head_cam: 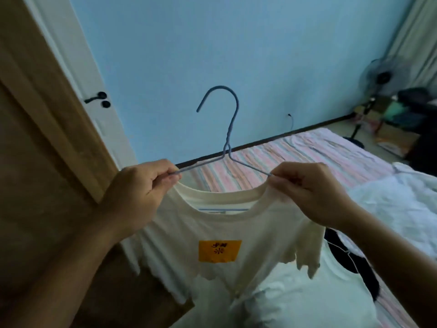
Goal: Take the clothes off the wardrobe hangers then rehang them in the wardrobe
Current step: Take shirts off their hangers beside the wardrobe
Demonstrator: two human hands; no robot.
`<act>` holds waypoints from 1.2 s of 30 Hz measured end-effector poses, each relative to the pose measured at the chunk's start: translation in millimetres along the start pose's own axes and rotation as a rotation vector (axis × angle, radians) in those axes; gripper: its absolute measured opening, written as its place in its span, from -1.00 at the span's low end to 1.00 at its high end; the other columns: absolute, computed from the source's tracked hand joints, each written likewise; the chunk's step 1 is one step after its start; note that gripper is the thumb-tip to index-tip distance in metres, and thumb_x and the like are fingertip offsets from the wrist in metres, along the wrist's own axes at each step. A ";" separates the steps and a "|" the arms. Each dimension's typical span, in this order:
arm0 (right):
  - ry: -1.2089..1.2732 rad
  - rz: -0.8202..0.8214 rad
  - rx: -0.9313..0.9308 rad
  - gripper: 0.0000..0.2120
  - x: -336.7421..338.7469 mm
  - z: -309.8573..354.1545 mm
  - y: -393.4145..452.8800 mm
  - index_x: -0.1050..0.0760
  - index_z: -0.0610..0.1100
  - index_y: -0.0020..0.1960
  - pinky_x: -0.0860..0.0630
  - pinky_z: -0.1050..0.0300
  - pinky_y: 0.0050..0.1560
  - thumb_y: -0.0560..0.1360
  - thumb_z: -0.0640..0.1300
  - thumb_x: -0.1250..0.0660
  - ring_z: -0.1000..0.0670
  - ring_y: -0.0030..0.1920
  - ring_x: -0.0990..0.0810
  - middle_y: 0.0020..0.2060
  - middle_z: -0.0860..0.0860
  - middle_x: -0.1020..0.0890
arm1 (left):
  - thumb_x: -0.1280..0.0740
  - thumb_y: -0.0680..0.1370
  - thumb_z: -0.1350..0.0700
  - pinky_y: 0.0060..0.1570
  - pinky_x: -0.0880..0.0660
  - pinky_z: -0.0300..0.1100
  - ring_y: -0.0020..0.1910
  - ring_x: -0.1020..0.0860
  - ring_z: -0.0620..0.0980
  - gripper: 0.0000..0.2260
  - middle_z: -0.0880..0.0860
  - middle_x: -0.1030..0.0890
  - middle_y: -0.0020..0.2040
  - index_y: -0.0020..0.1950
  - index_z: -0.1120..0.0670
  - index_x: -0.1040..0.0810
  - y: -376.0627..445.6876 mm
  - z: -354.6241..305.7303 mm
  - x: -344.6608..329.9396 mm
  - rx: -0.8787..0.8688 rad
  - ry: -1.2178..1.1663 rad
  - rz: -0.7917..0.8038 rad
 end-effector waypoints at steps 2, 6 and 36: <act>-0.015 -0.055 -0.060 -0.87 8.7 -6.2 -21.1 -0.64 0.07 -0.09 -0.51 0.25 -0.19 0.58 -0.10 -0.36 0.16 -0.21 -0.64 -0.27 0.18 -0.67 | -0.29 0.53 -0.05 -0.27 -0.47 -0.13 -0.29 -0.56 -0.06 -0.85 -0.10 -0.57 -0.32 -0.10 -0.02 -0.58 7.7 -12.7 -15.2 -0.084 0.050 0.037; -0.060 -0.125 -0.191 -0.88 19.2 -20.3 -66.8 -0.66 0.02 -0.06 -0.52 0.20 -0.18 0.57 -0.09 -0.35 0.14 -0.22 -0.64 -0.27 0.16 -0.67 | -0.28 0.54 0.00 -0.14 -0.57 -0.02 -0.15 -0.63 0.08 -0.81 0.01 -0.69 -0.13 -0.01 0.04 -0.64 19.0 -32.0 -50.9 -0.208 0.018 0.118; -0.005 0.005 -1.109 -0.85 -46.8 -371.9 -285.4 -0.62 -0.02 -0.11 -0.51 0.09 -0.12 0.59 -0.05 -0.32 0.10 -0.17 -0.55 -0.22 0.08 -0.64 | -0.28 0.61 0.03 -0.12 -0.47 -0.07 -0.07 -0.53 0.04 -0.94 -0.03 -0.57 -0.09 -0.03 -0.04 -0.53 60.1 -59.4 -575.3 -0.279 0.162 0.912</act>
Point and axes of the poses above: each hand's wrist, its own y-axis towards the middle knuckle, its own x-axis out of the back of the hand, z = x × y, the point moved 9 cm from there along y, towards the middle knuckle
